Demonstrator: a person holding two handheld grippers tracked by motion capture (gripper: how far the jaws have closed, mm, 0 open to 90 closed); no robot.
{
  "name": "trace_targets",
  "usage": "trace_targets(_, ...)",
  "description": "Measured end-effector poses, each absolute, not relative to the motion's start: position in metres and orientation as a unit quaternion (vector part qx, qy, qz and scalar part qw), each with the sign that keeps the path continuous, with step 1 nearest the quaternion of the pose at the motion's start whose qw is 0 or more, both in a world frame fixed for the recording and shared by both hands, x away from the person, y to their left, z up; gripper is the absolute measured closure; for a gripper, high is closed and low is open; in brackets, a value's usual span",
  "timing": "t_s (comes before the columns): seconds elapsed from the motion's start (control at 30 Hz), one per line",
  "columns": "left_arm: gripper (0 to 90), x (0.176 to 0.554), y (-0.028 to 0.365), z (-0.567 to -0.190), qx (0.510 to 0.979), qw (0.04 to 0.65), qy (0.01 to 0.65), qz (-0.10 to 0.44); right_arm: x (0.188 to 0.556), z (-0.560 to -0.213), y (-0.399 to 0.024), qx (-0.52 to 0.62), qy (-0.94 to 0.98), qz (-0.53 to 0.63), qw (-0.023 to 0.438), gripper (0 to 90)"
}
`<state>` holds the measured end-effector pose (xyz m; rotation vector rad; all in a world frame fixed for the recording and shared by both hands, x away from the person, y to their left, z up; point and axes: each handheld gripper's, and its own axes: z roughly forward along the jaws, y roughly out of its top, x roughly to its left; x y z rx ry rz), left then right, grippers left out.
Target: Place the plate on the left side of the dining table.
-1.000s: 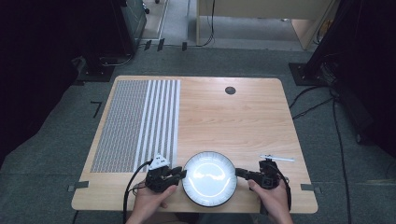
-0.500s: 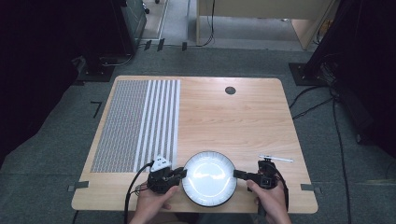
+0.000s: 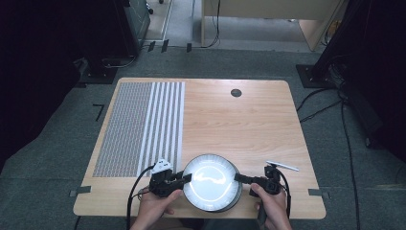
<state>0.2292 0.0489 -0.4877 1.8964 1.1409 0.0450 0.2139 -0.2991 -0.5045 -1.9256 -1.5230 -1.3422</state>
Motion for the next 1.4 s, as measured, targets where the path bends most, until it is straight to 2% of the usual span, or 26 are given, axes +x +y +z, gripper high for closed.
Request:
trace_targets(0.33, 75.9, 0.233, 0.062, -0.484, 0.74, 0.465, 0.486, 0.015, 0.209, -0.503, -0.284, -0.668, -0.526, -0.506, 0.146, 83.1)
trace_targets(0.47, 77.6, 0.235, 0.066, -0.487, 0.728, 0.474, 0.495, -0.006, 0.208, -0.501, -0.28, -0.671, -0.506, -0.523, 0.145, 79.9)
trace_targets(0.63, 78.6, 0.236, 0.067, -0.489, 0.712, 0.487, 0.506, -0.028, 0.207, -0.503, -0.272, -0.672, -0.519, -0.511, 0.133, 81.2)
trace_targets(0.83, 74.9, 0.236, 0.065, -0.489, 0.719, 0.484, 0.499, -0.029, 0.208, -0.507, -0.262, -0.692, -0.549, -0.458, 0.102, 85.1)
trace_targets(0.97, 73.0, 0.237, 0.064, -0.49, 0.728, 0.479, 0.489, -0.036, 0.208, -0.507, -0.263, -0.696, -0.545, -0.456, 0.101, 85.7)
trace_targets(1.0, 73.0, 0.238, 0.065, -0.49, 0.731, 0.477, 0.487, -0.041, 0.208, -0.508, -0.264, -0.698, -0.54, -0.458, 0.108, 85.6)
trace_targets(1.03, 68.3, 0.239, 0.064, -0.49, 0.733, 0.477, 0.482, -0.046, 0.208, -0.512, -0.267, -0.704, -0.521, -0.464, 0.132, 85.1)
trace_targets(1.17, 63.4, 0.239, 0.063, -0.489, 0.738, 0.475, 0.476, -0.054, 0.208, -0.513, -0.268, -0.706, -0.509, -0.471, 0.147, 84.6)
trace_targets(1.23, 58.0, 0.24, 0.064, -0.488, 0.738, 0.475, 0.474, -0.065, 0.206, -0.512, -0.268, -0.702, -0.503, -0.482, 0.148, 84.0)
trace_targets(1.3, 57.8, 0.239, 0.064, -0.487, 0.739, 0.475, 0.473, -0.065, 0.206, -0.51, -0.268, -0.699, -0.505, -0.486, 0.142, 84.0)
trace_targets(1.4, 62.8, 0.239, 0.065, -0.486, 0.738, 0.476, 0.474, -0.064, 0.203, -0.503, -0.266, -0.693, -0.507, -0.498, 0.122, 83.4)
